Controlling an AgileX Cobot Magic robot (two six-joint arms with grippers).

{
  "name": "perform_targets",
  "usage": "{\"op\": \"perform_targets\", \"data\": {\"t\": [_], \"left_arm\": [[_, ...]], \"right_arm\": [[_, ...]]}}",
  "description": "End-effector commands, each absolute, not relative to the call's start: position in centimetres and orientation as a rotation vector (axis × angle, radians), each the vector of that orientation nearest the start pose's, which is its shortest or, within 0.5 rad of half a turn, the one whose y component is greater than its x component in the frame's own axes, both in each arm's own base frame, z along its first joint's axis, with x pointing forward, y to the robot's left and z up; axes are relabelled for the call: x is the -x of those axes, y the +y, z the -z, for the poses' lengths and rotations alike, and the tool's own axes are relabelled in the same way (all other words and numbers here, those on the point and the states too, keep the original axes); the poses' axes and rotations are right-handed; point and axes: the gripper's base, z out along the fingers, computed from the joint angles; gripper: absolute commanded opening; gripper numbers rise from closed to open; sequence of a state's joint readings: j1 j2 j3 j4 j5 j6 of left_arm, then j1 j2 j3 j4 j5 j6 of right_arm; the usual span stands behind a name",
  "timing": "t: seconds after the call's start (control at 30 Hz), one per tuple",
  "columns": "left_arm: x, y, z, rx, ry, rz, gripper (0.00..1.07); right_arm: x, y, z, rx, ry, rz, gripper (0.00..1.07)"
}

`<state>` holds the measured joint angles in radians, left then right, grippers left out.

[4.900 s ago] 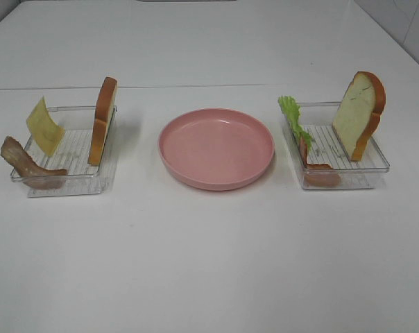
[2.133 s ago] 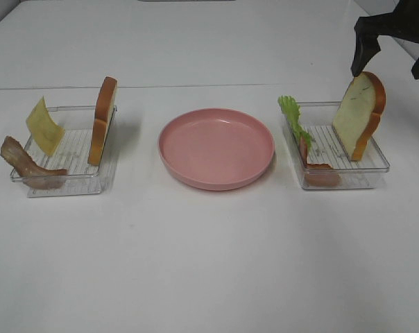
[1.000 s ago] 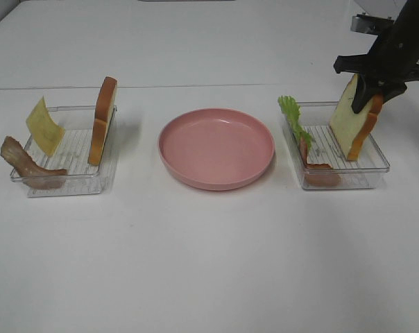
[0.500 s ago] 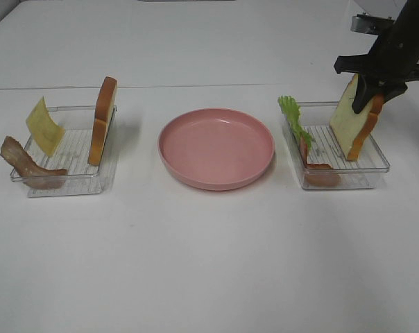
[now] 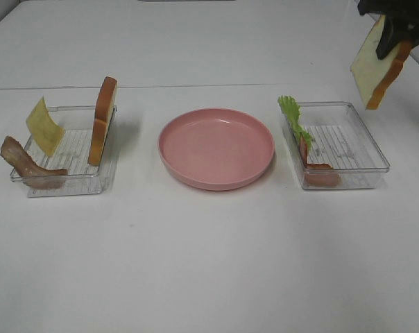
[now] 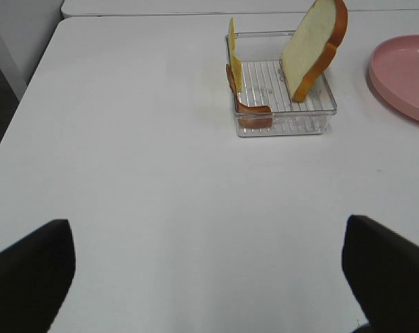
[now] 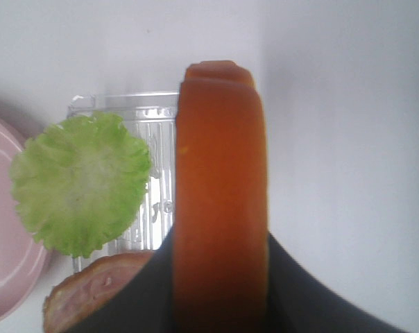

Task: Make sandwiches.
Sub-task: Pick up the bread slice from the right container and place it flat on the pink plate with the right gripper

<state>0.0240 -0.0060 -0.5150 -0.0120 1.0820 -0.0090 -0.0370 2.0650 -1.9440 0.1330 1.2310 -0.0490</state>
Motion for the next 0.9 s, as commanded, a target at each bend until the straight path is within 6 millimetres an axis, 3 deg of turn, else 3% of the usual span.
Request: {"op": "perform_targets", "data": {"t": [0.03,0.13,0.2,0.3,0.33,0.4,0.47,0.53,0.57,0.6,0.67,0.7,0.77,0.9], "left_arm": [[1.0,-0.1,-28.0,0.025,2.025,0.001,1.02],[1.0,-0.1,-28.0,0.025,2.025,0.001,1.02],[1.0,-0.1,-28.0,0.025,2.025,0.001,1.02],[1.0,-0.1,-28.0,0.025,2.025,0.001,1.02],[1.0,0.0,-28.0,0.025,2.024,-0.006,1.02],[1.0,0.0,-28.0,0.025,2.024,-0.006,1.02],[1.0,0.0,-28.0,0.025,2.024,-0.006,1.02],[1.0,0.0,-28.0,0.025,2.024,-0.006,1.02],[1.0,0.0,-28.0,0.025,2.024,-0.006,1.02],[1.0,0.0,-28.0,0.025,2.024,-0.006,1.02],[1.0,0.0,-28.0,0.025,2.024,-0.006,1.02],[1.0,0.0,-28.0,0.025,2.024,-0.006,1.02],[1.0,0.0,-28.0,0.025,2.024,-0.006,1.02],[1.0,0.0,-28.0,0.025,2.024,-0.006,1.02]], "right_arm": [[-42.1,0.0,-32.4,-0.045,2.812,-0.253,0.00],[-41.8,0.2,-33.1,-0.045,2.792,-0.282,0.00],[-40.4,1.4,-36.1,-0.040,2.701,-0.463,0.00],[-40.2,1.7,-36.5,-0.040,2.683,-0.504,0.00],[-40.1,2.4,-36.9,-0.042,2.655,-0.614,0.00],[-40.1,2.7,-37.0,-0.044,2.646,-0.665,0.00],[-40.4,5.8,-36.3,0.025,2.660,-0.790,0.00],[-40.5,6.6,-36.0,0.045,2.669,-0.798,0.00],[-40.7,8.7,-35.2,0.099,2.690,-0.814,0.00],[-40.7,8.7,-35.2,0.099,2.690,-0.814,0.00],[-41.0,12.1,-33.8,0.150,2.703,-0.841,0.00],[-41.0,12.1,-33.8,0.150,2.703,-0.841,0.00],[-41.5,14.7,-32.2,0.143,2.716,-0.862,0.00],[-42.0,16.7,-30.1,0.141,2.746,-0.873,0.00]]}}
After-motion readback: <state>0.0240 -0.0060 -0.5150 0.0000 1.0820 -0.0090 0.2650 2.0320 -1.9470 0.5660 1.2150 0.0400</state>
